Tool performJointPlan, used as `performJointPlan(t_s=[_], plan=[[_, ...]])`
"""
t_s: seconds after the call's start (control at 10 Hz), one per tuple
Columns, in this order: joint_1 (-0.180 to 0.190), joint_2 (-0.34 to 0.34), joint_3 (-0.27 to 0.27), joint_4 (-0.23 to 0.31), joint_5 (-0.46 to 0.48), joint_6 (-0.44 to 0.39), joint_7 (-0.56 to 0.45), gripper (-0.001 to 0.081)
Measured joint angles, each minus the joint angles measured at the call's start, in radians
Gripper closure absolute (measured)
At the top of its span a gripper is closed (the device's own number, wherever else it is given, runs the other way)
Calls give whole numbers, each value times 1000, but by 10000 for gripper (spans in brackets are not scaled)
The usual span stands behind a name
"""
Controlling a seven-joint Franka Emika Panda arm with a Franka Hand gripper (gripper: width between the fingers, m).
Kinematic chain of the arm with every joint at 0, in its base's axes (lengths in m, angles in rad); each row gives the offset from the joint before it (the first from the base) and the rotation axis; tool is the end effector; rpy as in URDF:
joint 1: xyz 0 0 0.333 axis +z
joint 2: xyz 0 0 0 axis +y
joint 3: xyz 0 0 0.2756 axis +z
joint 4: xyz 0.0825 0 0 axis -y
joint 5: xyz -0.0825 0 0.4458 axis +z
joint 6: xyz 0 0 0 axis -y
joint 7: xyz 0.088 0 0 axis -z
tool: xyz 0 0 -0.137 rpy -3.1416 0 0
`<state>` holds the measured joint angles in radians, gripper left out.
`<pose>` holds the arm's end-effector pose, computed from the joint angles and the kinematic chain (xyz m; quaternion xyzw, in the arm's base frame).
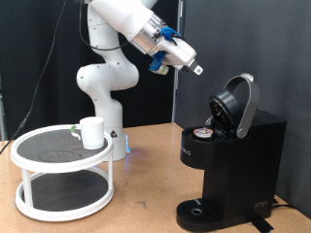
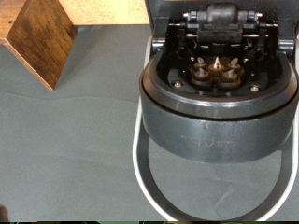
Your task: Make a cup of coffee with the keurig machine
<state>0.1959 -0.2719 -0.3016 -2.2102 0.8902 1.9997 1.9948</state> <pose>0.5635 0.0069 0.4351 -0.2975 0.8515 0.3419 0.2638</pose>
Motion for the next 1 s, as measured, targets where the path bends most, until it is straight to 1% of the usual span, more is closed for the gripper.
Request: performJointPlan(t_s=[0.1,0.2,0.3,0.4,0.5,0.6,0.9,1.0], plan=[[3,1,1,2,36,0,-1,72],[14,2,3,13,92,-1,-1,72],[27,8,9,33,140,-6,0,72],[39,18,15,59,168,-36,6,72],[47,33,21,92,169,-75,35,72],[51,51,39,123,154,-83,69,72],[61,97,110,196,99,-48,159,72],[64,115,123,215,86,-28,176,72]])
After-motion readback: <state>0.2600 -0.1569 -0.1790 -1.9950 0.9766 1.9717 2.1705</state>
